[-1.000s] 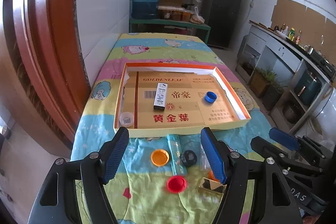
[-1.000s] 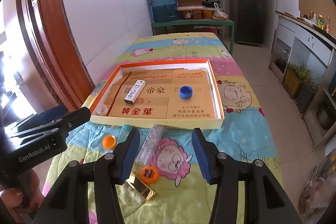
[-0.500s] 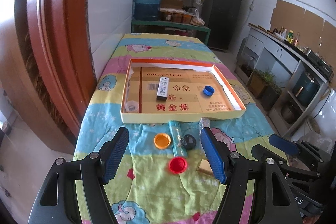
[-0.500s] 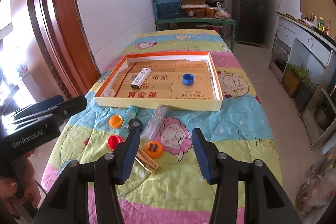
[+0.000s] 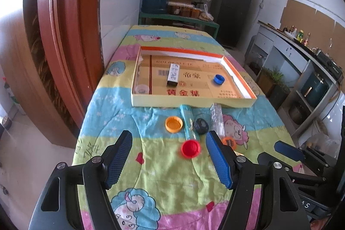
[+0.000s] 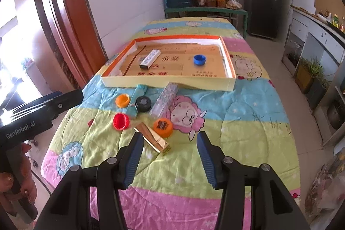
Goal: Organize rigid objects
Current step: 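Move the right gripper toward the gold rectangular case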
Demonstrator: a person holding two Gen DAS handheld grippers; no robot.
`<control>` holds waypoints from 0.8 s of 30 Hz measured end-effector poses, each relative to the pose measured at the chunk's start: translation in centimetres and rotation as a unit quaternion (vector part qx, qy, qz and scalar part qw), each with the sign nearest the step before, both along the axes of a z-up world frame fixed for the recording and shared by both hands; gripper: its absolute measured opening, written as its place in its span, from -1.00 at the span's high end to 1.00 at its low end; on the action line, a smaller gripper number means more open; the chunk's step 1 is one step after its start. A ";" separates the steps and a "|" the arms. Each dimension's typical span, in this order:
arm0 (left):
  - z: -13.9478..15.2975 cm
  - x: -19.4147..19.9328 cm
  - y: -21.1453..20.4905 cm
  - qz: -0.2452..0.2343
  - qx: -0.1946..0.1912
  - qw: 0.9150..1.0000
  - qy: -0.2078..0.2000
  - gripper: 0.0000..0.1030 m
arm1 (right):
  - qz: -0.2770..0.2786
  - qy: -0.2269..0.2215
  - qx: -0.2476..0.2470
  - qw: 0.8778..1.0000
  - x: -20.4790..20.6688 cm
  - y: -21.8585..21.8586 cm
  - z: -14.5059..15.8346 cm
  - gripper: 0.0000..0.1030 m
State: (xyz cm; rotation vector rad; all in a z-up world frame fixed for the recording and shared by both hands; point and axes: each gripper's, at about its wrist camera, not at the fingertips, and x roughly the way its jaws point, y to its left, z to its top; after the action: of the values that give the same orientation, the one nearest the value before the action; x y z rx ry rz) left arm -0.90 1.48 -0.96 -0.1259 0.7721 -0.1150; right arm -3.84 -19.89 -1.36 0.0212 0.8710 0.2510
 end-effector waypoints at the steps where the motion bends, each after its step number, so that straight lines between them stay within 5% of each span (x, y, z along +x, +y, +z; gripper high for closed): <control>1: -0.2 0.0 0.0 0.000 0.000 1.000 0.003 -0.41 | 0.001 0.002 0.001 1.000 0.0 0.0 -0.2 0.01; 24: -2.5 0.6 -0.6 -0.013 0.000 1.000 0.023 -0.41 | 0.030 0.048 0.018 0.998 1.9 1.2 -4.3 0.01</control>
State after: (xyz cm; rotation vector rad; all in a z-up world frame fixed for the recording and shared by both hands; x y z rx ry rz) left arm -0.33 0.89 -3.50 -0.1180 0.8193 -0.1372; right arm -1.95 -18.64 -5.65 0.0406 0.9646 0.3247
